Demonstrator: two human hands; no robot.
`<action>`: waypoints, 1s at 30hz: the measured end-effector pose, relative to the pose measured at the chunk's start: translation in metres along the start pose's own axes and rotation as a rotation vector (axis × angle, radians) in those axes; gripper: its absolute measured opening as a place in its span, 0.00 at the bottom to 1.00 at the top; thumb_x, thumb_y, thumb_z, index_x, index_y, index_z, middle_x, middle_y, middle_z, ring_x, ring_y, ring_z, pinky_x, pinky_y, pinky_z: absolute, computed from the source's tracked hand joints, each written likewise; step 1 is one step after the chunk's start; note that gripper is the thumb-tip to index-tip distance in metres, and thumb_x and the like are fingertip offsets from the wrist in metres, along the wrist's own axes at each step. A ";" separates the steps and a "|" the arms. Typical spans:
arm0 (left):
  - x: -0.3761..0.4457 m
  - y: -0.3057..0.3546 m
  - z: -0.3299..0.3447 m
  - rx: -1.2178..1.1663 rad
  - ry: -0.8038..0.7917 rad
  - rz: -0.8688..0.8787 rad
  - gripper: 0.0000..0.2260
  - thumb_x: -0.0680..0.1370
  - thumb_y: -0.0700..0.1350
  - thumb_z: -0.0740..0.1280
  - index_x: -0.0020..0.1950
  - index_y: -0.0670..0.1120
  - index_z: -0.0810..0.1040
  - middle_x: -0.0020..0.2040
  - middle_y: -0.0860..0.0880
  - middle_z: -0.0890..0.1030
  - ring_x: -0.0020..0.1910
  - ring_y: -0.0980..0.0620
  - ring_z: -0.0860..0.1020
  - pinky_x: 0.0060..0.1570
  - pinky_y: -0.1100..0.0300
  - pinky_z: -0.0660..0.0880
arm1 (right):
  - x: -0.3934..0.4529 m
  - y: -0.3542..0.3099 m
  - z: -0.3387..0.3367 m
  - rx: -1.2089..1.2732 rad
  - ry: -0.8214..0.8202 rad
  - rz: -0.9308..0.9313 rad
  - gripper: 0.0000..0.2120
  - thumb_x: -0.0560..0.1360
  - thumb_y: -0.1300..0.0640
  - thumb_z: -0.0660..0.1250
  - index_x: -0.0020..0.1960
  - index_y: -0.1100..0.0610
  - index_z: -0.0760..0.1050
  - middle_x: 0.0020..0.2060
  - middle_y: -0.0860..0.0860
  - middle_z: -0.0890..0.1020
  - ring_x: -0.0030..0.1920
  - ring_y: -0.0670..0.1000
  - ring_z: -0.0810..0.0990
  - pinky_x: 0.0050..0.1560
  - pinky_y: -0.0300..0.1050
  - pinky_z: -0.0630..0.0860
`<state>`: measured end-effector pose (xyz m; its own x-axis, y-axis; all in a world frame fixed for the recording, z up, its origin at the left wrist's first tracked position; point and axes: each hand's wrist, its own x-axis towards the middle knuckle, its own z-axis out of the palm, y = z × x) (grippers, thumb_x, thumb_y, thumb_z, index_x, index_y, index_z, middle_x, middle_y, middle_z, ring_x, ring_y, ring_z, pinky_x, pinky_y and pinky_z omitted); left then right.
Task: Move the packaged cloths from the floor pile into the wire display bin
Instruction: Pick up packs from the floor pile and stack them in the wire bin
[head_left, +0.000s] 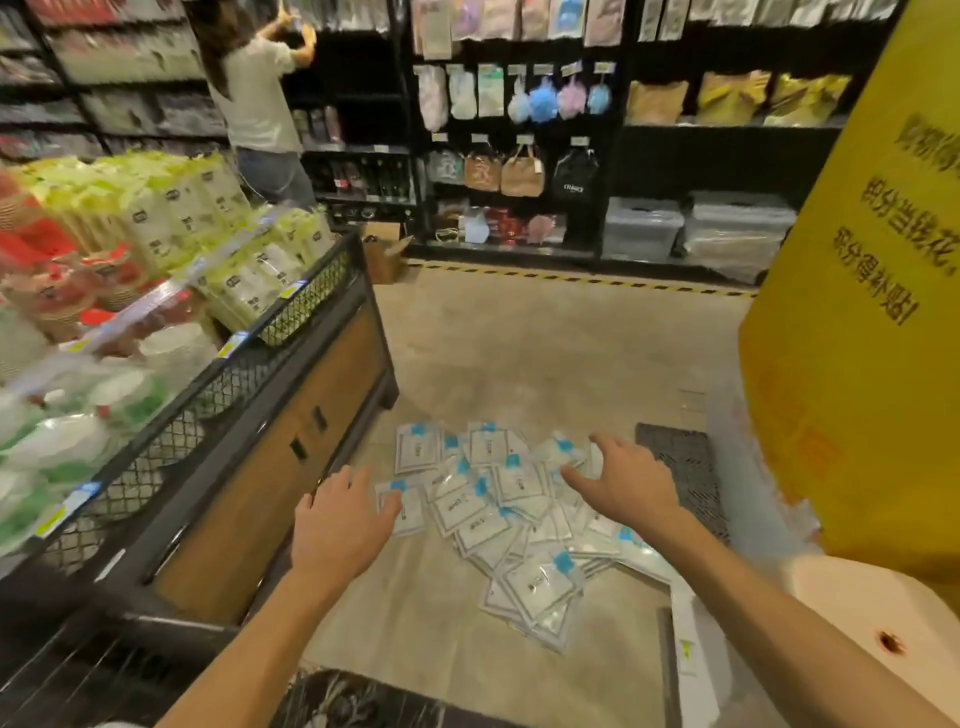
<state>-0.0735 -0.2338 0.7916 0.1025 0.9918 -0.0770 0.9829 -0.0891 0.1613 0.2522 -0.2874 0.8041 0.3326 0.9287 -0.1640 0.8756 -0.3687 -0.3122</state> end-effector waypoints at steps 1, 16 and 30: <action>0.008 0.011 0.004 0.004 -0.016 0.010 0.25 0.82 0.62 0.55 0.74 0.49 0.72 0.65 0.49 0.77 0.67 0.48 0.75 0.67 0.46 0.72 | 0.005 0.012 -0.002 -0.001 0.002 0.015 0.36 0.77 0.31 0.62 0.78 0.50 0.65 0.74 0.51 0.73 0.71 0.59 0.73 0.68 0.59 0.73; 0.160 0.074 0.097 -0.047 -0.304 0.225 0.32 0.80 0.67 0.52 0.82 0.54 0.59 0.80 0.48 0.65 0.76 0.45 0.67 0.73 0.44 0.66 | 0.079 0.076 0.042 0.026 -0.089 0.398 0.38 0.77 0.31 0.62 0.80 0.50 0.61 0.76 0.52 0.71 0.73 0.59 0.72 0.72 0.61 0.69; 0.284 0.085 0.245 -0.030 -0.453 0.289 0.33 0.82 0.67 0.49 0.83 0.53 0.56 0.82 0.46 0.59 0.81 0.47 0.58 0.79 0.45 0.56 | 0.181 0.113 0.160 -0.031 -0.196 0.538 0.33 0.79 0.35 0.58 0.79 0.51 0.63 0.74 0.51 0.73 0.70 0.59 0.74 0.69 0.60 0.72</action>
<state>0.0770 0.0176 0.5420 0.4303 0.7876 -0.4410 0.9008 -0.3430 0.2664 0.3555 -0.1669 0.5894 0.6654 0.5851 -0.4635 0.6123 -0.7830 -0.1095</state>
